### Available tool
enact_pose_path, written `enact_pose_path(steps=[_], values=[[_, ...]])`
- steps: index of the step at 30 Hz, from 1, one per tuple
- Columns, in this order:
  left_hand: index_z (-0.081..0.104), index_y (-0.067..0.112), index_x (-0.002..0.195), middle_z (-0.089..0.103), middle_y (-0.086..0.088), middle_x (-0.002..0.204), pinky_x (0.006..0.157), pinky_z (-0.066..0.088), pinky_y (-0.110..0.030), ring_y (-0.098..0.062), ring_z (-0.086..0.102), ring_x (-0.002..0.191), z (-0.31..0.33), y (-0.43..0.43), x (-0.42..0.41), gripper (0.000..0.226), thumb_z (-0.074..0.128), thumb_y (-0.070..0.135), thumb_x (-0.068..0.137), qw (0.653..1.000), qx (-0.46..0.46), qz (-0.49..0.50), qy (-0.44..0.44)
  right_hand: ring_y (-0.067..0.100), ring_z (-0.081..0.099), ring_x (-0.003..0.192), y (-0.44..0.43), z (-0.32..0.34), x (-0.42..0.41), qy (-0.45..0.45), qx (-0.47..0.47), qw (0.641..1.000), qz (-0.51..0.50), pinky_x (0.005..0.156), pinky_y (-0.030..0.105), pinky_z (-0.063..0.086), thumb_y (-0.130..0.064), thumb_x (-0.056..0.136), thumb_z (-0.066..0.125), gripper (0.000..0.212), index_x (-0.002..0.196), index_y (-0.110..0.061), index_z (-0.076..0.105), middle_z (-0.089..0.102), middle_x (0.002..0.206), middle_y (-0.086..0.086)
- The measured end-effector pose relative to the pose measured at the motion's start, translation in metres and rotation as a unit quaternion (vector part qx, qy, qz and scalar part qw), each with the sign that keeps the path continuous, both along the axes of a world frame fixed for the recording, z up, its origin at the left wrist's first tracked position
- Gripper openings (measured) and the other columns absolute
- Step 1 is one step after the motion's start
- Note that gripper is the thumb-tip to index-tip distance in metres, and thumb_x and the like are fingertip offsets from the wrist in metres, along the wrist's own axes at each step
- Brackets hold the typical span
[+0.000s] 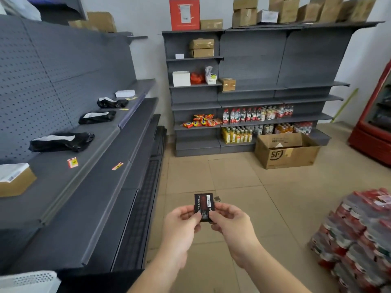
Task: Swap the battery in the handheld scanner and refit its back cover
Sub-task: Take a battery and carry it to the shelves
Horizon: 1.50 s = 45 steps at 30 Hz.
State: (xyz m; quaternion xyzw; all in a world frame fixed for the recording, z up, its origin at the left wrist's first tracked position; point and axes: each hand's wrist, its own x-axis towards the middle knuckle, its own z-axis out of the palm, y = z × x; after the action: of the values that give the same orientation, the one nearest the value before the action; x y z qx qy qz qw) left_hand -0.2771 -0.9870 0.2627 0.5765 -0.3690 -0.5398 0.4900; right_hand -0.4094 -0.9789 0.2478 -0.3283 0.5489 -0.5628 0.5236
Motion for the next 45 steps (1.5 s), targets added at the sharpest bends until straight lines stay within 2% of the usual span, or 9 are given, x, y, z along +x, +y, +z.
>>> enact_pose_path(steps=[8,14,21,24,27,30,35,43,45], values=[[0.071,0.009,0.1,0.078,-0.006,0.088,0.066,0.055,-0.029,-0.019,0.073,0.082,0.002,-0.122,-0.008,0.019,0.068,-0.004,0.086,0.998,-0.008,0.06,-0.004,0.015,0.07,0.072,-0.141,-0.002,-0.007,0.006,0.002,0.998,0.062,0.068,0.027,0.055,-0.002,0.084,0.071,0.022,0.103,-0.012,0.07,0.078,0.091,0.006],[0.07,0.015,0.1,0.077,-0.005,0.09,0.072,0.059,-0.031,-0.019,0.074,0.085,0.003,-0.16,0.051,0.022,0.073,0.0,0.084,0.978,0.002,0.207,0.005,0.013,0.068,0.072,-0.218,0.005,0.056,0.027,-0.018,0.978,0.207,0.063,0.023,0.054,0.002,0.085,0.07,0.021,0.101,-0.012,0.07,0.077,0.088,0.007],[0.072,0.014,0.1,0.077,-0.005,0.089,0.076,0.061,-0.033,-0.02,0.074,0.085,-0.016,-0.105,0.167,0.022,0.073,0.001,0.083,0.908,0.027,0.417,0.027,0.017,0.073,0.083,-0.213,-0.017,0.208,0.061,-0.001,0.903,0.426,0.07,0.028,0.056,0.001,0.085,0.071,0.022,0.103,-0.012,0.07,0.077,0.096,0.008],[0.07,0.011,0.099,0.074,-0.011,0.091,0.072,0.06,-0.031,-0.019,0.071,0.079,-0.023,-0.066,0.209,0.02,0.071,-0.002,0.085,0.869,0.04,0.493,0.029,0.014,0.073,0.08,-0.185,-0.026,0.268,0.075,0.005,0.87,0.488,0.064,0.024,0.055,0.002,0.085,0.071,0.022,0.099,-0.016,0.07,0.078,0.089,0.003],[0.069,0.01,0.098,0.074,-0.013,0.089,0.075,0.059,-0.035,-0.021,0.069,0.075,-0.032,-0.033,0.244,0.018,0.069,-0.003,0.085,0.836,0.05,0.545,0.036,0.018,0.074,0.083,-0.159,-0.039,0.316,0.091,0.011,0.837,0.539,0.066,0.027,0.055,0.0,0.085,0.072,0.022,0.103,-0.014,0.071,0.079,0.089,0.003],[0.069,0.012,0.099,0.074,-0.012,0.09,0.076,0.061,-0.036,-0.026,0.073,0.082,-0.046,-0.008,0.27,0.019,0.07,0.0,0.085,0.813,0.076,0.577,0.037,0.02,0.074,0.085,-0.14,-0.054,0.353,0.114,0.018,0.812,0.572,0.067,0.028,0.056,0.0,0.085,0.071,0.021,0.101,-0.014,0.071,0.078,0.089,0.004],[0.068,0.014,0.094,0.073,-0.011,0.087,0.071,0.06,-0.032,-0.018,0.069,0.072,-0.071,0.008,0.303,0.019,0.069,-0.002,0.085,0.781,0.102,0.614,0.055,0.02,0.073,0.083,-0.126,-0.082,0.398,0.146,0.049,0.786,0.599,0.067,0.029,0.056,0.0,0.086,0.07,0.021,0.103,-0.013,0.07,0.078,0.091,0.005],[0.071,0.018,0.096,0.074,0.001,0.087,0.074,0.061,-0.031,-0.016,0.071,0.079,-0.142,-0.019,0.383,0.015,0.07,0.008,0.085,0.72,0.199,0.663,0.046,0.016,0.071,0.084,-0.143,-0.149,0.498,0.234,0.079,0.725,0.643,0.074,0.027,0.059,-0.007,0.089,0.069,0.025,0.113,-0.01,0.069,0.072,0.09,-0.001],[0.074,0.018,0.096,0.074,0.001,0.085,0.076,0.061,-0.035,-0.017,0.071,0.08,-0.167,-0.029,0.405,0.014,0.069,0.011,0.085,0.705,0.235,0.668,0.037,0.018,0.072,0.082,-0.145,-0.174,0.524,0.263,0.075,0.71,0.649,0.079,0.033,0.06,-0.01,0.09,0.068,0.025,0.115,-0.009,0.069,0.072,0.088,0.0]])
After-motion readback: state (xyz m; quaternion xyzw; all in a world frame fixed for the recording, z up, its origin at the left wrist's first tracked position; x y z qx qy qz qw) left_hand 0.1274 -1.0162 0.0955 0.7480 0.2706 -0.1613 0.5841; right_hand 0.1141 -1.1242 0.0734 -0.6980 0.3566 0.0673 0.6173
